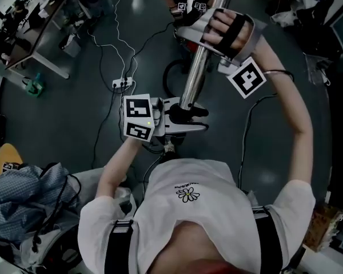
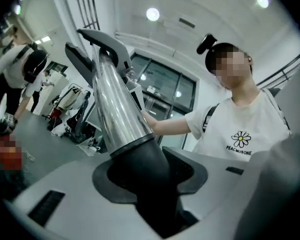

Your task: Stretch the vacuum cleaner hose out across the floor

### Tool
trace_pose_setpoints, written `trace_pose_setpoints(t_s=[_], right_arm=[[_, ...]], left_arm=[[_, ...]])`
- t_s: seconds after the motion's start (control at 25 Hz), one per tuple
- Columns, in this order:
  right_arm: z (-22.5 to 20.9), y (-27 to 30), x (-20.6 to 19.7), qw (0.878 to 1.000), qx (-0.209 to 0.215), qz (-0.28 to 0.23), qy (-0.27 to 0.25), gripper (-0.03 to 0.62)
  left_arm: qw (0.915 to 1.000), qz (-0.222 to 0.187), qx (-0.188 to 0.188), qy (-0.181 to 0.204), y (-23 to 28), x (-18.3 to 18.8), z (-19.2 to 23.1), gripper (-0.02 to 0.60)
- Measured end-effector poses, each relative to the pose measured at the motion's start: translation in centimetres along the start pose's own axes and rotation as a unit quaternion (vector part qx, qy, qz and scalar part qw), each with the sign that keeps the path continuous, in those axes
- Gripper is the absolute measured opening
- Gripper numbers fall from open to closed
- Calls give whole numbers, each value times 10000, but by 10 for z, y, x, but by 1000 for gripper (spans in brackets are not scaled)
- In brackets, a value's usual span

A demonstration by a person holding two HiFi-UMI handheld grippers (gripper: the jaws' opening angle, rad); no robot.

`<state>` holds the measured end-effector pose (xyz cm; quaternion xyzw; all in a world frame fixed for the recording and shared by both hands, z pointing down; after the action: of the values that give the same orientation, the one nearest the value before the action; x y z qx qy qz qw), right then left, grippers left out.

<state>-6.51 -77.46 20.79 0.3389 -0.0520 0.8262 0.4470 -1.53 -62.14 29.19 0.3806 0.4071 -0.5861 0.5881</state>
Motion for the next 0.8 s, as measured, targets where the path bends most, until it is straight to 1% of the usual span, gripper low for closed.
trace_pose_setpoints(t_s=[0.04,0.12,0.2,0.28,0.4,0.64,0.72,0.8], right_arm=[[1,-3,9,9998,-40,-156,100,91],[3,-6,24,9990,-136,-381,200,91],[4,-10,31,9977,-320,-531,263,91],[5,-12,30,9966,-514,-570,307,92],[7,-13,25,9962,-557,-593,297,94],[5,-29,21,9955,-695,-596,233,100],[8,-39,17,9965,-488,-565,383,112],[15,-51,-8,9959,-209,-303,825,148]], left_arm=[[9994,-258,-11,-222,6,-4,-8,163],[9964,-653,69,-527,15,-11,-19,161],[9934,-859,166,-744,21,-14,-23,155],[9909,-944,189,-935,21,-14,-25,152],[9902,-890,185,-1065,15,-13,-28,150],[9937,-626,174,-913,10,-16,-29,150],[9949,-490,125,-873,9,-20,-32,149],[9953,-369,123,-884,8,-23,-34,149]])
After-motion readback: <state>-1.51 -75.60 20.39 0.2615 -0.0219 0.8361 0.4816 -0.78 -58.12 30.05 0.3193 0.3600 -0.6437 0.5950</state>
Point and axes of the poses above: the fingertips, and each gripper's own axes: y forward along the fingers, z to its left, x out of its top, the point moved 2 cm from there along -y, backward along the fingers, and after that the axes turned 6 degrees about x, right-handed, at the moved point
